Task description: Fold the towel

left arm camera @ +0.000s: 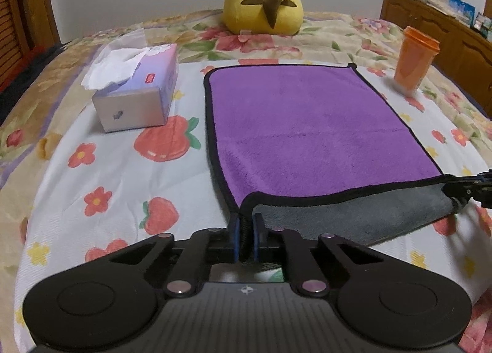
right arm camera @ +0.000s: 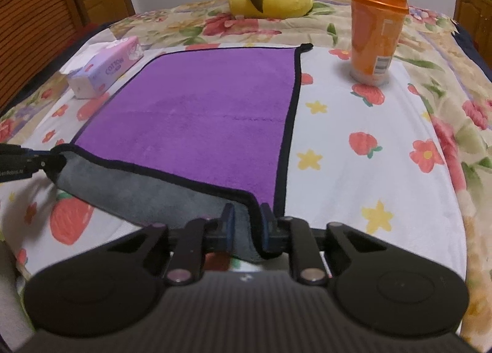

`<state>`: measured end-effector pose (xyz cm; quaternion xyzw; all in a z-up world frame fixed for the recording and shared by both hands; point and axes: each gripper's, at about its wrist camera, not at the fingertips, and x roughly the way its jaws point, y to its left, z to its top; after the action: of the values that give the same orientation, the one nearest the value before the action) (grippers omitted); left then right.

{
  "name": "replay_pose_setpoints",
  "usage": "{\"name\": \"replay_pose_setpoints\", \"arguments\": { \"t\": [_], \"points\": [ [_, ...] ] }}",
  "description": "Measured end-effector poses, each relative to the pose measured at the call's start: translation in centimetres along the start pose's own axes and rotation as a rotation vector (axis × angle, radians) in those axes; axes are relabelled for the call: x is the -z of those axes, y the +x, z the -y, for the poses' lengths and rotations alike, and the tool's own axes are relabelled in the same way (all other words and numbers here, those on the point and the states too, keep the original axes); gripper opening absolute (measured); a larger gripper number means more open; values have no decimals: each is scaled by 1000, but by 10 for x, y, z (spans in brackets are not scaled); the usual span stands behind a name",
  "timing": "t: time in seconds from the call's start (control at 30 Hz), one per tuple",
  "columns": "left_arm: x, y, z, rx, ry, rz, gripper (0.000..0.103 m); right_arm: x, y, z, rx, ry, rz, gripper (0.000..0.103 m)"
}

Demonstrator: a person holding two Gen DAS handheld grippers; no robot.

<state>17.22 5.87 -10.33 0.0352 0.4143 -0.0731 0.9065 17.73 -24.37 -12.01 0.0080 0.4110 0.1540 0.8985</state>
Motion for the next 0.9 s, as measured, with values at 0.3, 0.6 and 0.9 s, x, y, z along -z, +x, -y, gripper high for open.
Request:
{"name": "replay_pose_setpoints", "arguments": {
  "t": [0.3, 0.6, 0.9],
  "points": [
    [-2, -8, 8, 18, 33, 46, 8, -4, -3, -1, -9, -22, 34, 5],
    [-9, -19, 8, 20, 20, 108, 8, -13, -7, 0, -34, -23, 90, 5],
    [-15, -29, 7, 21, 2, 167, 8, -24, -11, 4, -57, -21, 139, 5]
  ]
}}
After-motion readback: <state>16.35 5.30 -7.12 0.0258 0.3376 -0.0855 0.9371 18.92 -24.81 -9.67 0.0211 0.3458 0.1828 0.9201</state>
